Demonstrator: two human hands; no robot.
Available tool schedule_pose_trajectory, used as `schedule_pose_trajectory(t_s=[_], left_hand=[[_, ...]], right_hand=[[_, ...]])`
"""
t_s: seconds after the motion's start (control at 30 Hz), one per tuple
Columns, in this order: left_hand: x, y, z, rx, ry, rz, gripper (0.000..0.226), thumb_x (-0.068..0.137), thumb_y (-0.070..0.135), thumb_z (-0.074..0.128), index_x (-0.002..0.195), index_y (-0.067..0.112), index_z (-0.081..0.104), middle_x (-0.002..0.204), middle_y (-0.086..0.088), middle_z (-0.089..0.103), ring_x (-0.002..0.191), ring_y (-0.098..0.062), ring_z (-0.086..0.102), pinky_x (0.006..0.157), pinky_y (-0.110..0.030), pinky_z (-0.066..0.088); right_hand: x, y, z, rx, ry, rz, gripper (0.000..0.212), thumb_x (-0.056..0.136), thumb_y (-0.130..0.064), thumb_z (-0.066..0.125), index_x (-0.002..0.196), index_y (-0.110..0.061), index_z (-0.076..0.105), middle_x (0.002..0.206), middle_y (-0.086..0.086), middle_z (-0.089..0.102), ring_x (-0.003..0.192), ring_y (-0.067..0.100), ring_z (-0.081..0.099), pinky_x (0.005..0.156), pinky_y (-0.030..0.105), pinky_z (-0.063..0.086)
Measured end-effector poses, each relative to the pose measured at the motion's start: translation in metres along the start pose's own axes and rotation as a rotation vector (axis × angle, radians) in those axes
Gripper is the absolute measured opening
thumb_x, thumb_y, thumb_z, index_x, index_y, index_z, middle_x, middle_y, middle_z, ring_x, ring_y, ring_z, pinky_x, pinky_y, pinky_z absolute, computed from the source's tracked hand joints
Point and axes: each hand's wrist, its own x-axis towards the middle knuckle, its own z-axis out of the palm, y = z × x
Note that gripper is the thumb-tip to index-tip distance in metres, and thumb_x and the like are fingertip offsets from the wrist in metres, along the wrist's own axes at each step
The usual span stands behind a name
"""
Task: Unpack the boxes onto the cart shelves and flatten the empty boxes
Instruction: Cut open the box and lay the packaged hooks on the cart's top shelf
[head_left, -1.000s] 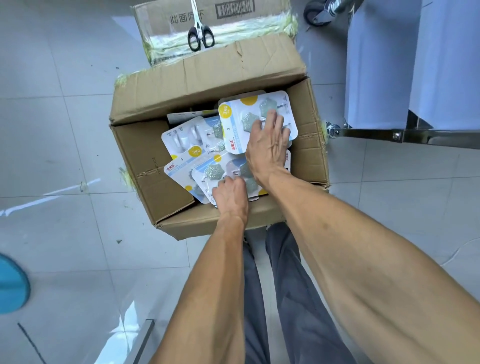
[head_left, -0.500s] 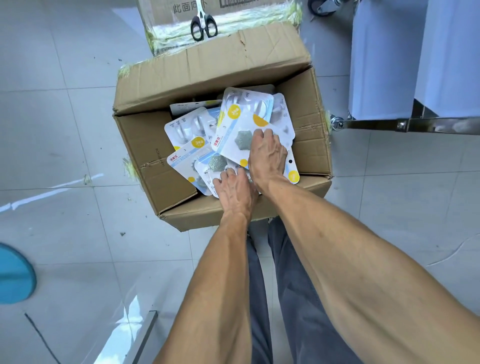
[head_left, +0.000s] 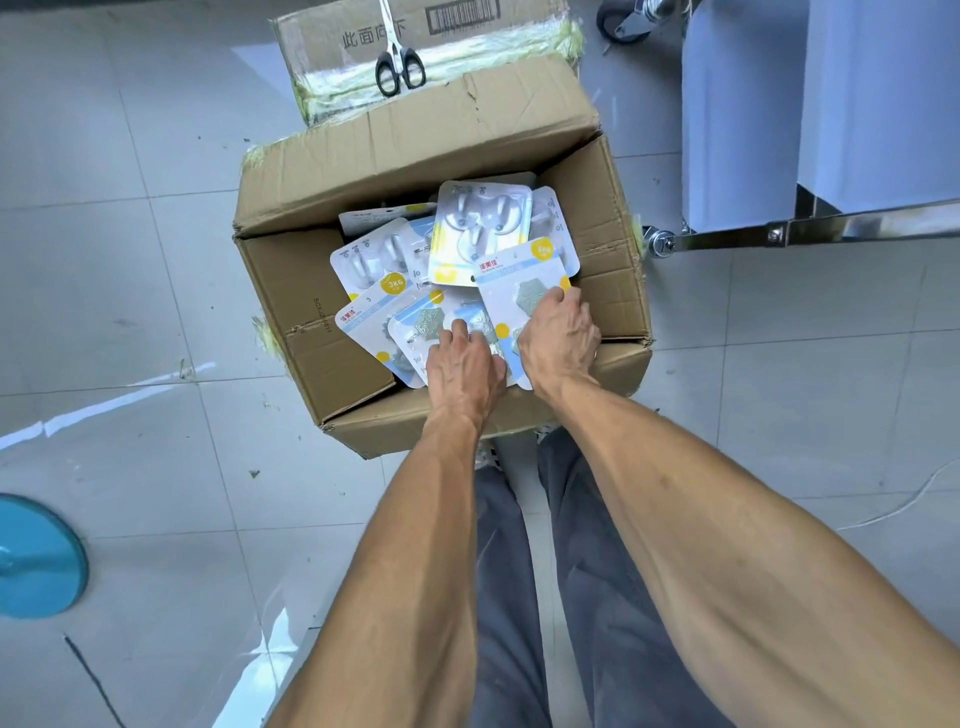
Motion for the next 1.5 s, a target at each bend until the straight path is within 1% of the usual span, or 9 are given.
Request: schedule_pose_trajectory(t_s=[0.07, 0.17, 0.4, 0.57, 0.77, 0.9, 0.97, 1.13, 1.5], left_hand=[[0.004, 0.002, 0.003, -0.006, 0.006, 0.020, 0.022, 0.091, 0.011, 0.051, 0.113, 0.010, 0.050, 0.112, -0.011, 0.053, 0.097, -0.029, 0.051, 0.074, -0.036, 0.036], [0.009, 0.003, 0.007, -0.020, 0.024, -0.012, 0.025, 0.088, 0.003, 0.054, 0.112, 0.010, 0.049, 0.110, -0.012, 0.052, 0.091, -0.030, 0.052, 0.071, -0.034, 0.032], [0.023, -0.004, 0.003, -0.113, 0.027, -0.222, 0.018, 0.083, -0.007, 0.050, 0.094, 0.004, 0.058, 0.110, -0.017, 0.055, 0.098, -0.036, 0.054, 0.083, -0.041, 0.041], [0.027, -0.004, 0.007, -0.063, 0.024, -0.214, 0.021, 0.087, -0.005, 0.051, 0.104, 0.007, 0.057, 0.117, -0.015, 0.051, 0.108, -0.034, 0.048, 0.090, -0.041, 0.036], [0.025, -0.002, 0.022, -0.140, 0.055, -0.265, 0.029, 0.083, -0.003, 0.051, 0.110, 0.008, 0.054, 0.121, -0.014, 0.052, 0.111, -0.034, 0.048, 0.092, -0.041, 0.036], [0.014, 0.002, 0.033, -0.190, 0.103, -0.287, 0.039, 0.077, -0.006, 0.046, 0.112, 0.011, 0.049, 0.112, -0.013, 0.051, 0.100, -0.033, 0.048, 0.075, -0.037, 0.029], [0.013, 0.002, 0.038, -0.199, 0.129, -0.294, 0.042, 0.075, -0.006, 0.045, 0.113, 0.011, 0.047, 0.109, -0.013, 0.050, 0.097, -0.033, 0.048, 0.072, -0.037, 0.026], [0.018, 0.003, 0.046, -0.185, 0.167, -0.303, 0.043, 0.077, -0.005, 0.043, 0.117, 0.010, 0.047, 0.112, -0.014, 0.050, 0.100, -0.034, 0.048, 0.071, -0.037, 0.027], [0.016, 0.004, 0.050, -0.187, 0.192, -0.315, 0.041, 0.078, -0.006, 0.043, 0.115, 0.012, 0.047, 0.111, -0.012, 0.049, 0.097, -0.031, 0.048, 0.070, -0.036, 0.027]], right_hand=[[0.002, 0.002, 0.005, -0.012, 0.005, -0.029, 0.030, 0.094, -0.009, 0.050, 0.123, -0.002, 0.049, 0.122, 0.014, 0.048, 0.106, 0.030, 0.052, 0.078, 0.041, 0.046], [0.002, 0.006, 0.013, -0.017, 0.026, -0.032, 0.027, 0.094, -0.008, 0.048, 0.120, -0.003, 0.051, 0.124, 0.014, 0.047, 0.099, 0.031, 0.056, 0.075, 0.041, 0.046], [0.001, 0.008, 0.018, -0.044, 0.030, -0.036, 0.036, 0.095, -0.007, 0.047, 0.130, 0.001, 0.048, 0.126, 0.014, 0.044, 0.102, 0.029, 0.054, 0.080, 0.041, 0.047], [-0.001, 0.002, 0.020, -0.044, 0.036, 0.017, 0.033, 0.095, -0.005, 0.048, 0.128, 0.000, 0.049, 0.127, 0.013, 0.044, 0.103, 0.028, 0.052, 0.078, 0.040, 0.046], [-0.005, 0.007, 0.024, -0.060, 0.065, -0.047, 0.026, 0.095, 0.001, 0.038, 0.120, -0.005, 0.047, 0.125, 0.015, 0.044, 0.104, 0.031, 0.050, 0.078, 0.042, 0.044], [-0.009, 0.005, 0.027, -0.043, 0.103, -0.011, 0.029, 0.095, 0.000, 0.036, 0.120, -0.011, 0.047, 0.126, 0.012, 0.045, 0.107, 0.030, 0.049, 0.077, 0.041, 0.040], [-0.013, 0.005, 0.032, -0.035, 0.138, 0.000, 0.032, 0.094, 0.000, 0.036, 0.122, -0.013, 0.046, 0.124, 0.011, 0.046, 0.106, 0.029, 0.048, 0.076, 0.039, 0.038], [-0.018, 0.008, 0.041, -0.052, 0.184, 0.000, 0.032, 0.094, -0.002, 0.031, 0.120, -0.014, 0.047, 0.125, 0.009, 0.047, 0.106, 0.028, 0.047, 0.078, 0.038, 0.036], [-0.019, 0.008, 0.045, -0.033, 0.214, 0.002, 0.033, 0.096, -0.004, 0.034, 0.124, -0.014, 0.047, 0.127, 0.009, 0.047, 0.107, 0.027, 0.047, 0.077, 0.037, 0.034]])
